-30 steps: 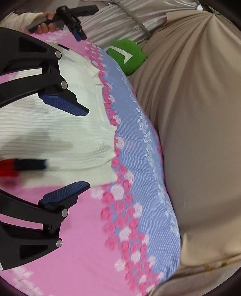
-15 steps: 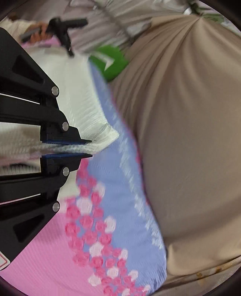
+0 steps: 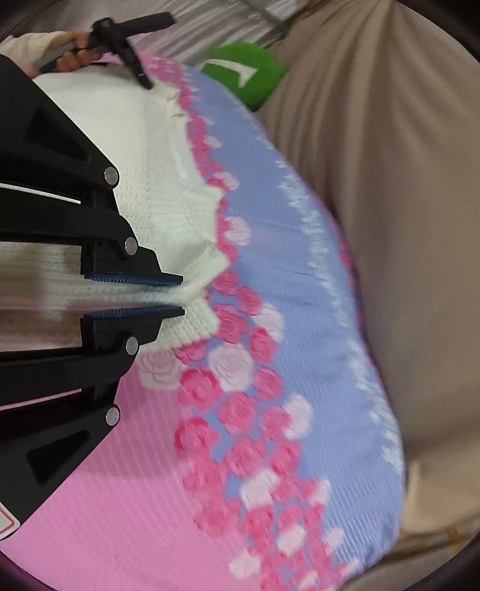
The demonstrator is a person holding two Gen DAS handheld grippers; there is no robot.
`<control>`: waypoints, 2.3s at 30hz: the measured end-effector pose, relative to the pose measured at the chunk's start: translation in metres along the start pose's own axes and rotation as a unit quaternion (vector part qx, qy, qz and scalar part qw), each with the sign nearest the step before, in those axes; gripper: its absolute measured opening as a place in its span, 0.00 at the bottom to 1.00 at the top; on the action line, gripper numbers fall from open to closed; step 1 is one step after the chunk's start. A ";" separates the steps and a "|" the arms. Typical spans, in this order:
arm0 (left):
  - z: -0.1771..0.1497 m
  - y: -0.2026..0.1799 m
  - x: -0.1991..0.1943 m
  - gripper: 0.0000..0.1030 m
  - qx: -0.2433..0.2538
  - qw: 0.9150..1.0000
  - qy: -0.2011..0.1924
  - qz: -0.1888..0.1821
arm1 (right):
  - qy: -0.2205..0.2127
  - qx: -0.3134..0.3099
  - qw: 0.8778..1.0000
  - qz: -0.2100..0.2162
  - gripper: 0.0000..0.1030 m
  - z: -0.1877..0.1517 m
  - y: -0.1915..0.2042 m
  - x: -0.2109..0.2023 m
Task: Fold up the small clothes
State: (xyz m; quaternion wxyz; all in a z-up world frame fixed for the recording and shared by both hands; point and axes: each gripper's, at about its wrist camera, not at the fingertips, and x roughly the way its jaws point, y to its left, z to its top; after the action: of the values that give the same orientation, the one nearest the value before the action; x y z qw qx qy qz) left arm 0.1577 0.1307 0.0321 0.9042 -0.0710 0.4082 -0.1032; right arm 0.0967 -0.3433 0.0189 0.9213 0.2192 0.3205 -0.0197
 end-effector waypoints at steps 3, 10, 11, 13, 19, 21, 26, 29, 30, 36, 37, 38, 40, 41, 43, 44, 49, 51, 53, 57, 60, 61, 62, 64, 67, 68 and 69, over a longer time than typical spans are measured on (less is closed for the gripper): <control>-0.006 -0.009 -0.046 0.14 0.003 0.999 -0.045 -0.010 | -0.043 -0.046 0.998 0.011 0.18 -0.010 0.023 -0.049; -0.046 -0.097 -0.100 0.26 0.090 0.989 -0.039 -0.107 | 0.032 -0.152 0.976 0.151 0.18 -0.088 0.129 -0.055; -0.054 -0.106 -0.097 0.26 0.100 0.989 -0.028 -0.108 | 0.049 -0.166 0.971 0.164 0.18 -0.103 0.142 -0.051; -0.076 -0.121 -0.085 0.26 0.120 0.988 -0.006 -0.095 | 0.066 -0.201 0.965 0.158 0.18 -0.130 0.159 -0.045; -0.116 -0.078 -0.060 0.26 0.090 0.994 0.044 -0.043 | 0.090 -0.189 0.974 0.085 0.18 -0.149 0.116 -0.040; -0.120 -0.055 -0.070 0.26 0.066 0.996 0.046 -0.048 | 0.092 -0.154 0.982 0.055 0.15 -0.146 0.081 -0.047; -0.133 -0.015 -0.082 0.24 0.022 0.998 0.052 -0.039 | 0.081 -0.055 0.994 0.036 0.01 -0.147 0.001 -0.075; -0.137 -0.005 -0.091 0.23 0.005 0.998 0.053 -0.038 | 0.074 -0.028 0.996 0.031 0.00 -0.147 -0.019 -0.083; -0.137 -0.004 -0.094 0.23 0.002 0.998 0.052 -0.034 | 0.072 -0.028 0.997 0.029 0.00 -0.147 -0.020 -0.084; -0.122 -0.015 -0.120 0.29 -0.001 0.999 0.018 -0.040 | 0.029 -0.082 0.996 0.024 0.18 -0.126 0.024 -0.103; -0.118 -0.021 -0.122 0.33 0.003 0.999 0.010 -0.050 | 0.022 -0.090 0.995 0.041 0.18 -0.121 0.036 -0.104; -0.114 -0.028 -0.123 0.36 0.008 0.998 0.005 -0.058 | 0.017 -0.098 0.993 0.058 0.20 -0.116 0.048 -0.100; -0.110 -0.045 -0.116 0.36 0.021 0.998 0.001 -0.066 | 0.017 -0.120 0.989 0.080 0.22 -0.110 0.074 -0.087; -0.108 -0.051 -0.110 0.37 0.027 0.997 0.004 -0.070 | 0.023 -0.131 0.987 0.086 0.22 -0.111 0.085 -0.077; -0.110 -0.060 -0.091 0.38 0.030 0.997 0.022 -0.062 | 0.047 -0.142 0.984 0.097 0.23 -0.115 0.098 -0.056; -0.111 -0.060 -0.080 0.38 0.029 0.997 0.033 -0.058 | 0.059 -0.145 0.983 0.093 0.23 -0.119 0.100 -0.045; -0.127 -0.022 -0.081 0.35 0.002 0.998 0.043 -0.036 | 0.079 -0.097 0.991 0.054 0.14 -0.128 0.044 -0.043; -0.131 -0.003 -0.094 0.35 -0.015 0.999 0.040 -0.022 | 0.076 -0.060 0.994 0.046 0.12 -0.126 0.016 -0.058; -0.126 0.014 -0.106 0.36 -0.042 0.998 0.035 -0.032 | 0.059 -0.046 0.997 0.023 0.18 -0.114 0.003 -0.073; -0.085 0.012 -0.109 0.53 -0.050 0.997 -0.005 -0.064 | 0.013 -0.041 0.998 0.041 0.51 -0.071 0.013 -0.075; -0.045 -0.004 -0.086 0.80 -0.036 0.998 -0.033 -0.045 | 0.001 -0.048 0.998 0.044 0.69 -0.037 0.027 -0.044; -0.036 -0.006 -0.075 0.80 -0.034 0.998 -0.027 -0.047 | 0.009 -0.049 0.998 0.039 0.69 -0.030 0.029 -0.031; -0.027 -0.006 -0.061 0.79 -0.034 0.998 -0.016 -0.050 | 0.020 -0.048 0.998 0.032 0.69 -0.025 0.027 -0.017; -0.015 -0.004 -0.032 0.52 -0.035 0.998 0.010 -0.049 | 0.051 -0.050 0.997 0.009 0.68 -0.020 0.023 0.016; -0.007 -0.003 -0.010 0.03 -0.023 0.999 0.026 -0.028 | 0.088 -0.049 0.995 0.023 0.07 -0.018 0.023 0.038; -0.004 -0.002 -0.010 0.02 -0.020 0.999 0.021 -0.027 | 0.073 -0.046 0.996 0.032 0.08 -0.015 0.024 0.029; -0.001 0.000 -0.014 0.01 -0.018 0.999 0.010 -0.025 | 0.050 -0.049 0.997 0.032 0.07 -0.011 0.026 0.016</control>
State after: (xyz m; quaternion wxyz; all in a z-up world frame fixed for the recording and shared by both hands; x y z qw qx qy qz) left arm 0.1476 0.1342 0.0419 0.8957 -0.0967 0.4175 -0.1187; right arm 0.1079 -0.3134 0.0116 0.9140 0.1852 0.3592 0.0365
